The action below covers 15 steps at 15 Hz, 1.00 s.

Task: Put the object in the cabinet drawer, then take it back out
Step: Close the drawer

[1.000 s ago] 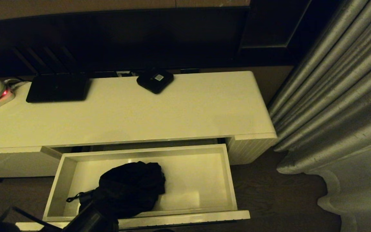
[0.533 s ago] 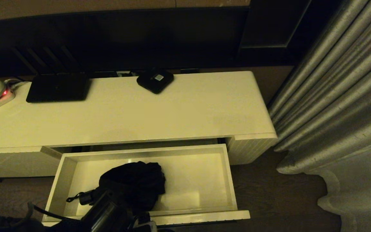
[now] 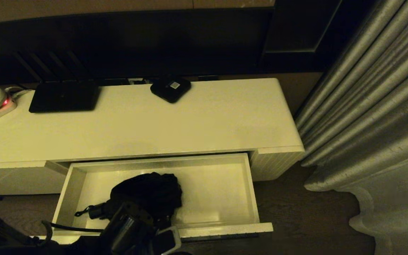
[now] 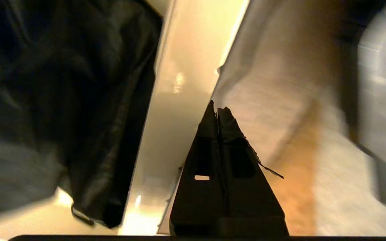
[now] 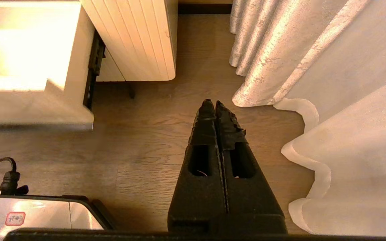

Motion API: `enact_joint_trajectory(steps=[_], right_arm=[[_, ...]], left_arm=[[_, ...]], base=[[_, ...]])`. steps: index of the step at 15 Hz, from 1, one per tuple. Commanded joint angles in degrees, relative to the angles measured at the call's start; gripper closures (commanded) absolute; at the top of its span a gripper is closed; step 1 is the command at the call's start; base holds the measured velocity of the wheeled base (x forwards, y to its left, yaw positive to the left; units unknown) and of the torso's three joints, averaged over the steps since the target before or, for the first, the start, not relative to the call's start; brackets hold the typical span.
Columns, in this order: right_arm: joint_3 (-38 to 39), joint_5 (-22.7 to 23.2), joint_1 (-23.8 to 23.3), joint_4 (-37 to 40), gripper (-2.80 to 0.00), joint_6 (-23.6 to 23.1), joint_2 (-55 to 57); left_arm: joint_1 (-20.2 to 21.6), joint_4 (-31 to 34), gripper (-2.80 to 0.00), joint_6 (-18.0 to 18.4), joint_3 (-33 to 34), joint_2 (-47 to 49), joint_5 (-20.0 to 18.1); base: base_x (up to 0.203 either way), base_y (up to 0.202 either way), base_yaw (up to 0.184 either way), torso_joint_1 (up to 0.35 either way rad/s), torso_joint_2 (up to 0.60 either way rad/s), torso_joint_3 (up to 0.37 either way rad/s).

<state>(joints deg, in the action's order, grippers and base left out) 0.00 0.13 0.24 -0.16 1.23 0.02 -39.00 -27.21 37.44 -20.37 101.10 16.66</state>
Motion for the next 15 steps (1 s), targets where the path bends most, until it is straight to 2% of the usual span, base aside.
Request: enact_joint_trajectory(steps=[1,3,8,10,15], right_arm=[[0.09,0.04,0.02,-0.02,0.00,0.00,-0.02],[0.09,0.04,0.02,-0.02,0.00,0.00,-0.02],[0.09,0.04,0.02,-0.02,0.00,0.00,-0.02],[0.09,0.04,0.02,-0.02,0.00,0.00,-0.02],[0.09,0.04,0.02,-0.02,0.00,0.00,-0.02]], left_arm=[[-0.10,-4.81,0.00,1.23,1.03,1.75,3.20],[-0.11,-10.18,0.00,2.67,2.30,3.30,5.76],[-0.11,-30.29,0.00,4.94,4.53,10.24,12.92],[-0.11,-35.03,0.00,4.87,4.30,12.18,15.56],[-0.03,-44.79,0.00,4.66,3.77,16.19,16.95]], base=[[0.000,0.000,0.000,0.000,0.00,0.000],[0.000,0.000,0.000,0.000,0.00,0.000],[0.000,0.000,0.000,0.000,0.00,0.000],[0.000,0.000,0.000,0.000,0.00,0.000],[0.000,0.000,0.000,0.000,0.00,0.000]])
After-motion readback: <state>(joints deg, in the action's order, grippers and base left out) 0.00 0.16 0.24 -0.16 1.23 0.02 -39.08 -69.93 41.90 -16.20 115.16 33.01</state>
